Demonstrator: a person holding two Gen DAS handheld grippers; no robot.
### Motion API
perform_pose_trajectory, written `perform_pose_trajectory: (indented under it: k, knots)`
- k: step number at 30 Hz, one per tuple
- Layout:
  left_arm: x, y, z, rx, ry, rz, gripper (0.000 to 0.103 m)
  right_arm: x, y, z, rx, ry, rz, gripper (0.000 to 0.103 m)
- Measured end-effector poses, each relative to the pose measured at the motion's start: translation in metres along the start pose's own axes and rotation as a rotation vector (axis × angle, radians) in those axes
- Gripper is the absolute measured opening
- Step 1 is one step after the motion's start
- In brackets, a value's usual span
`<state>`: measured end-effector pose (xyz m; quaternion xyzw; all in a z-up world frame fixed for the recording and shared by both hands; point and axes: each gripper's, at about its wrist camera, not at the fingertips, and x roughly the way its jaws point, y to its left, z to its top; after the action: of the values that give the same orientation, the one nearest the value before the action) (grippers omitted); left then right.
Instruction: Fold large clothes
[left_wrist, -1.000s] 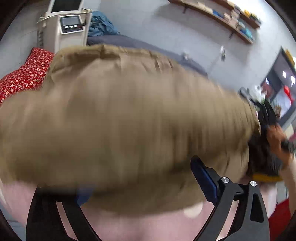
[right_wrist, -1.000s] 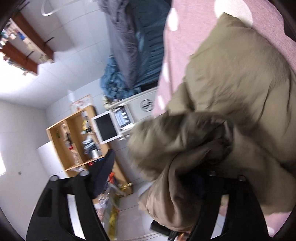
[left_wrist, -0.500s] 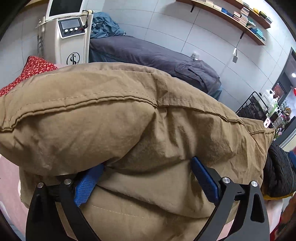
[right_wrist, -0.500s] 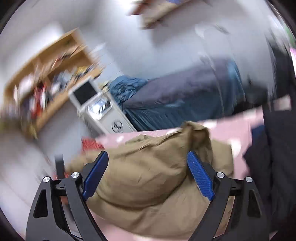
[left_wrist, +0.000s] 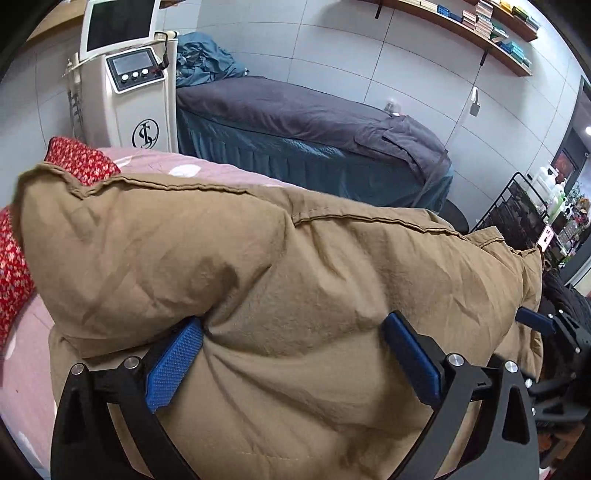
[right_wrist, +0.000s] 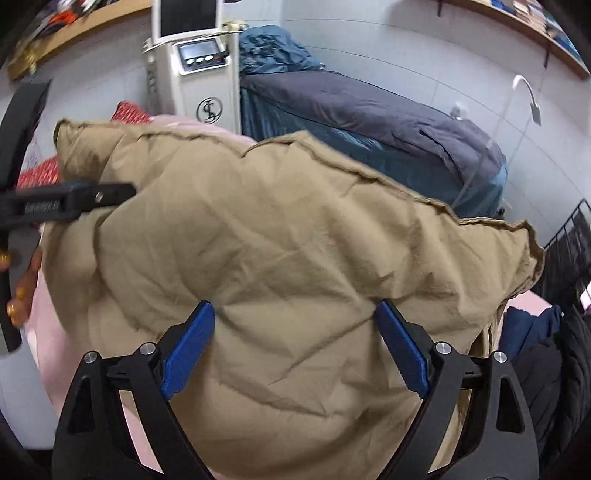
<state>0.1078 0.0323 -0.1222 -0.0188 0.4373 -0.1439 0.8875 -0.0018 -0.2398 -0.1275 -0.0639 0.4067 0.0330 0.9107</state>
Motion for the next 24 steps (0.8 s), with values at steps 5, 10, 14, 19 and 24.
perform_pose_trajectory:
  k: [5, 10, 14, 19, 24]
  knots:
    - [0.013, -0.007, 0.004, 0.043, 0.012, 0.053, 0.097, 0.011, -0.009, 0.006, 0.065, 0.041, 0.01, 0.091]
    - [0.026, -0.004, 0.006, 0.052, 0.059, 0.066, 0.097, 0.026, 0.008, 0.009, 0.052, 0.049, -0.024, 0.093]
    - [0.038, 0.0, 0.012, 0.04, 0.117, 0.068, 0.098, 0.039, 0.004, 0.012, 0.076, 0.077, -0.035, 0.097]
    - [0.055, 0.002, 0.021, 0.036, 0.172, 0.079, 0.098, 0.059, -0.004, 0.018, 0.115, 0.124, -0.027, 0.097]
    - [0.071, 0.005, 0.03, 0.015, 0.231, 0.074, 0.098, 0.076, -0.009, 0.025, 0.14, 0.173, -0.026, 0.097]
